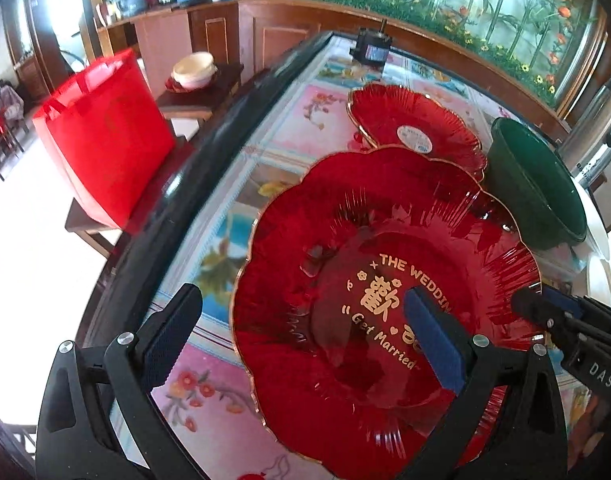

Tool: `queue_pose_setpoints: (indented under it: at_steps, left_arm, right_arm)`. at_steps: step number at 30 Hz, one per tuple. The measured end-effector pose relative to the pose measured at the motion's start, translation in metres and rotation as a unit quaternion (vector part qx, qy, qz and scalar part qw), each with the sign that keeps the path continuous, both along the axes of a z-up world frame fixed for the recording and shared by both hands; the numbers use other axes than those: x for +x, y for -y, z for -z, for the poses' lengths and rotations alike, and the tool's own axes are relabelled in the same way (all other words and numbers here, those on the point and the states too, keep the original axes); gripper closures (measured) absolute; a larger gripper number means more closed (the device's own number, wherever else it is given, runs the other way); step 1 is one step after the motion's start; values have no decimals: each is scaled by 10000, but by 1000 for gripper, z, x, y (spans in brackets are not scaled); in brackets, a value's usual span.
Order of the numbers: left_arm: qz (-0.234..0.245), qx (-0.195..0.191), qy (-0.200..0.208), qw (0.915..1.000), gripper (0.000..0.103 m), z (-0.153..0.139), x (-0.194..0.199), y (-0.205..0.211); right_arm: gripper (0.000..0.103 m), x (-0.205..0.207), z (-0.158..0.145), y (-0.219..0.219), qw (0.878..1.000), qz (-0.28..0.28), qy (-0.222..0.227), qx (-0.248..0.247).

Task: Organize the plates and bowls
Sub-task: 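Close the left gripper on the rim of the large red plate, then lift the large red plate with the left gripper and carry it toward the table edge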

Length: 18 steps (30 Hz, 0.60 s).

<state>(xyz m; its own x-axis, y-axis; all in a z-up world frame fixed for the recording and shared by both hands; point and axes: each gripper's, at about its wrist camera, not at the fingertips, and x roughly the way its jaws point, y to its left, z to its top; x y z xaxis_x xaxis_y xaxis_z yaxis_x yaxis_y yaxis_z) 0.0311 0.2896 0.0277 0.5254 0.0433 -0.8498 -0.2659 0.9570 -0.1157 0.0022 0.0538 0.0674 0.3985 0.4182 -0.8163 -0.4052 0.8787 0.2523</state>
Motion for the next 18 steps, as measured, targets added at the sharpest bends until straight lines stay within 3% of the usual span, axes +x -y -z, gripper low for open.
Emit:
queue_pose_setpoints:
  at_steps: [2,3,4,6,8,10,18]
  left_arm:
    - [28,-55,-86,9999,18,4,2,0]
    - [47,-73,-116,9999,34,6,4,1]
    - [60,-71,-171,9998,39,8,5,1]
    - [-68,113,-200,9997,63,11,4,-1]
    - [-134,246,-195,9994,75,11,2,-6]
    - [-140,15,-172,9998,78,10,-1,-12]
    - [-90,-6,-87,9999,78,0,-20,-9]
  right_arm:
    - [82,2,2,1,10000,2,-26,68]
    - [92,4,4,-1,10000,-35,-36,50]
    - [93,3,5,-2,10000,-70,-26,23]
    - [94,0,4,-4,9998,-87,121,-124]
    - [94,-2,2,-3,9995,-79,207,-219]
    - [94,-3,1,-4,9993,-91,246,-271]
    - [93,-19,-8,-7,9974,-103,521,-491]
